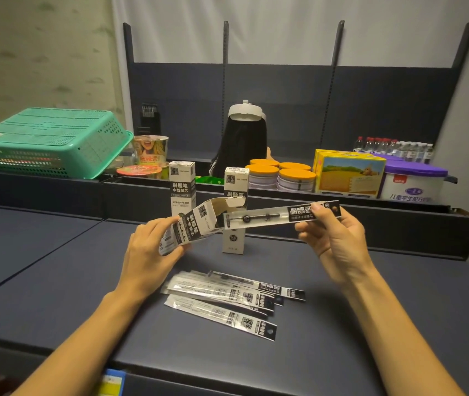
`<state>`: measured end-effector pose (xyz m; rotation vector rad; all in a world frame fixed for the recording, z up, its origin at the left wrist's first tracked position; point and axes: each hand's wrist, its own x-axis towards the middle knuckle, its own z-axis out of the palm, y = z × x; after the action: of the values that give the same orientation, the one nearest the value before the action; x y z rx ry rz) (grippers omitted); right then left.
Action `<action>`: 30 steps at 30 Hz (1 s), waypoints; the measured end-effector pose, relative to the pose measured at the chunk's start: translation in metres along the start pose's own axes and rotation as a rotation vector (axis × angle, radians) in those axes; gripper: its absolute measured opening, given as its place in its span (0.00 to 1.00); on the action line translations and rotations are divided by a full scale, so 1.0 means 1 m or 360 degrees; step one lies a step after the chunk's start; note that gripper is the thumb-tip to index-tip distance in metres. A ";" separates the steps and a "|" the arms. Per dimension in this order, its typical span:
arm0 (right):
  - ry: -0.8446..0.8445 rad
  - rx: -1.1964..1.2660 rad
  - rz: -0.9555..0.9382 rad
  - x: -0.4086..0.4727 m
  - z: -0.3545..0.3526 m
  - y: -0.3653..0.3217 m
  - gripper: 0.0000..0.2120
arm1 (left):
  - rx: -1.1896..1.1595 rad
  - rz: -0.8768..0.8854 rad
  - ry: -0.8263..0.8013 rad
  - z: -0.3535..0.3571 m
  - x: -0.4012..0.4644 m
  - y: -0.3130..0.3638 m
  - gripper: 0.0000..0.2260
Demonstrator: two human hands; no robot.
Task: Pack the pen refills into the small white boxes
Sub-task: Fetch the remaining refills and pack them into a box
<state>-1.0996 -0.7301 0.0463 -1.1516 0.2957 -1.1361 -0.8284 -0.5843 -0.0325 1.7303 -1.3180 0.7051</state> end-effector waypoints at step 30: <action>-0.0151 -0.0746 -0.0457 -0.001 0.029 0.044 0.04 | 0.0017 0.0031 -0.0036 0.002 -0.001 -0.002 0.29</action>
<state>-1.0550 -0.7144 0.0220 -1.6986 0.3409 -1.2954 -0.8272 -0.5858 -0.0348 1.7406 -1.3504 0.7070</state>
